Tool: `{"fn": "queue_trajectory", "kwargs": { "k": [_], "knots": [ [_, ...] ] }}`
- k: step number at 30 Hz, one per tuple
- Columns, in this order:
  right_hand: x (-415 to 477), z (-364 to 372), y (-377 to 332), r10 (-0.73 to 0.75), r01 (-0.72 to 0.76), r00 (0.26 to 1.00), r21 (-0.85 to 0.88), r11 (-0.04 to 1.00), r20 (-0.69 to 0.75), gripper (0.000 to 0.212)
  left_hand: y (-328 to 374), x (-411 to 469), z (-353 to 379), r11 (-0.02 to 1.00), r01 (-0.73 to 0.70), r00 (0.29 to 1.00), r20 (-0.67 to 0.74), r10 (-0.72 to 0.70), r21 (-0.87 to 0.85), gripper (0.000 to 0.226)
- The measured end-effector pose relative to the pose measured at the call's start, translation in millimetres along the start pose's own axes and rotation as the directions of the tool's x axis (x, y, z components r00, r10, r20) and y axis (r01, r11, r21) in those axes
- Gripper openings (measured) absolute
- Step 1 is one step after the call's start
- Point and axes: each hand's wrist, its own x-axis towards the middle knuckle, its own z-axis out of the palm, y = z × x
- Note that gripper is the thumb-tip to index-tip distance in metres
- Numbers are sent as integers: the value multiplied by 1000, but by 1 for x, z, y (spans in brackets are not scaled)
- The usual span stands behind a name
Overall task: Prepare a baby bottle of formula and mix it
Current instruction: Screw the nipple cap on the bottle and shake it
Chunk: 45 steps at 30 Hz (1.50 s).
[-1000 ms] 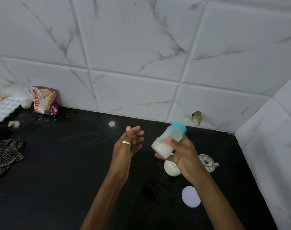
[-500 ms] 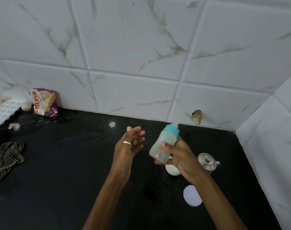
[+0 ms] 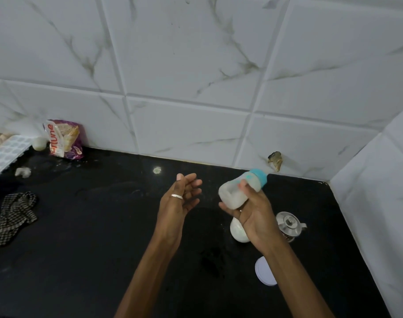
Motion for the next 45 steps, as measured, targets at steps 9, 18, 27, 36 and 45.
{"fn": "queue_trajectory", "kwargs": {
  "k": [9, 18, 27, 36, 45],
  "knots": [
    [1, -4, -7, -7, 9, 1000, -54, 999, 30, 54, 0, 2, 1, 1000, -2, 1000, -10, 2, -1, 58],
    [0, -3, -4, 6, -5, 999, -30, 1000, 46, 53, -1, 2, 2, 1000, -1, 1000, 0, 1, 0, 59],
    [-2, -5, -8, -3, 6, 999, -55, 998, 53, 62, -2, 3, 2, 1000, -1, 1000, 2, 1, 8, 58],
    [-1, -2, -10, -16, 17, 1000, -39, 999, 8, 46, -2, 2, 2, 1000, -3, 1000, 7, 3, 10, 59],
    [2, -3, -7, -34, 34, 999, -50, 998, 9, 59, -1, 1, 1, 1000, -5, 1000, 11, 5, 7, 58]
  ]
}}
